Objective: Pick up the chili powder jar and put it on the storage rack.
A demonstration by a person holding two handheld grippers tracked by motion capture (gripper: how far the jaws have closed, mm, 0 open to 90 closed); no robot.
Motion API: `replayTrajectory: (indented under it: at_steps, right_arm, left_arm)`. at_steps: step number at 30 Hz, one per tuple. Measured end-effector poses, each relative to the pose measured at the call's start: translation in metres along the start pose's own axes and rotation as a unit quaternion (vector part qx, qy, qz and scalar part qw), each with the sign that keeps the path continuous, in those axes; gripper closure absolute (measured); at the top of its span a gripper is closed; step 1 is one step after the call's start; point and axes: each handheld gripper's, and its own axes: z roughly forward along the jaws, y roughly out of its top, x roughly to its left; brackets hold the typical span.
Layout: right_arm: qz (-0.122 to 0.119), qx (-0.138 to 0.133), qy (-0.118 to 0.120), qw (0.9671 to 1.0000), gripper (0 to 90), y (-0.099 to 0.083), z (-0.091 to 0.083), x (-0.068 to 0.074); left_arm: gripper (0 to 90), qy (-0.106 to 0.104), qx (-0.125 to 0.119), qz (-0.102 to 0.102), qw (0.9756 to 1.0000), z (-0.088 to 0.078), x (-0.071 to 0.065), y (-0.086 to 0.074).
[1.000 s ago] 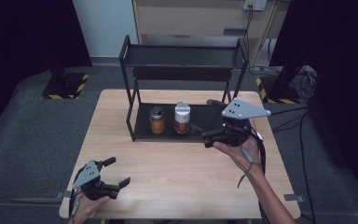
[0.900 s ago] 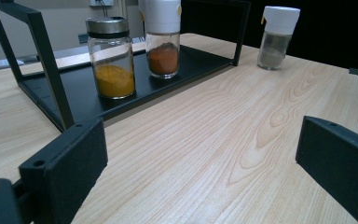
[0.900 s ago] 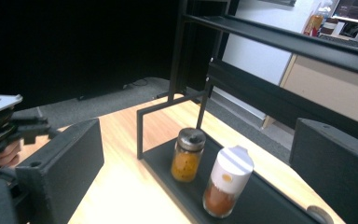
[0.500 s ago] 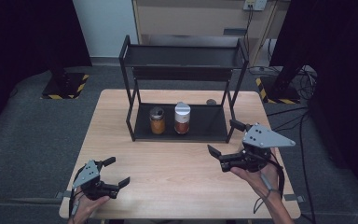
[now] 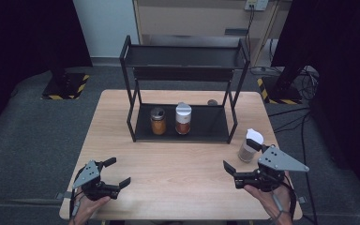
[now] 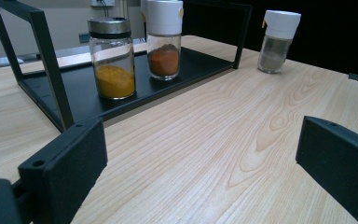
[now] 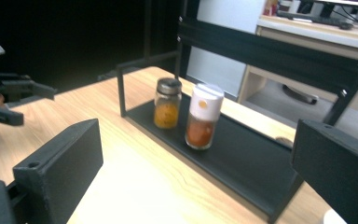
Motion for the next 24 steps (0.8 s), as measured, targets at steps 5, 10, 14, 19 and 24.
replayTrajectory:
  at_steps: [5, 10, 14, 19, 24]
  right_arm:
    - [-0.003, 0.005, -0.018, 0.9998, 2.5, -0.013, -0.005, 0.008]
    - [0.0, 0.0, -0.023, 0.9997, 2.5, -0.027, -0.009, 0.014]
    - [0.009, 0.006, -0.025, 0.9996, 2.5, -0.036, -0.009, 0.015]
    - [0.014, 0.012, -0.031, 0.9993, 2.5, -0.046, -0.01, 0.016]
    - [0.021, 0.02, -0.036, 0.9989, 2.5, -0.057, -0.01, 0.016]
  left_arm:
    - [1.0, -0.001, -0.001, 0.001, 1.0, 0.0, 0.0, 0.0]
    - [1.0, -0.002, -0.002, 0.002, 1.0, 0.0, 0.0, 0.0]
    - [1.0, -0.003, -0.003, 0.004, 1.0, -0.001, 0.0, 0.0]
    - [1.0, -0.004, -0.002, 0.005, 1.0, -0.001, 0.0, 0.0]
    - [1.0, -0.003, -0.002, 0.007, 1.0, -0.002, 0.0, 0.0]
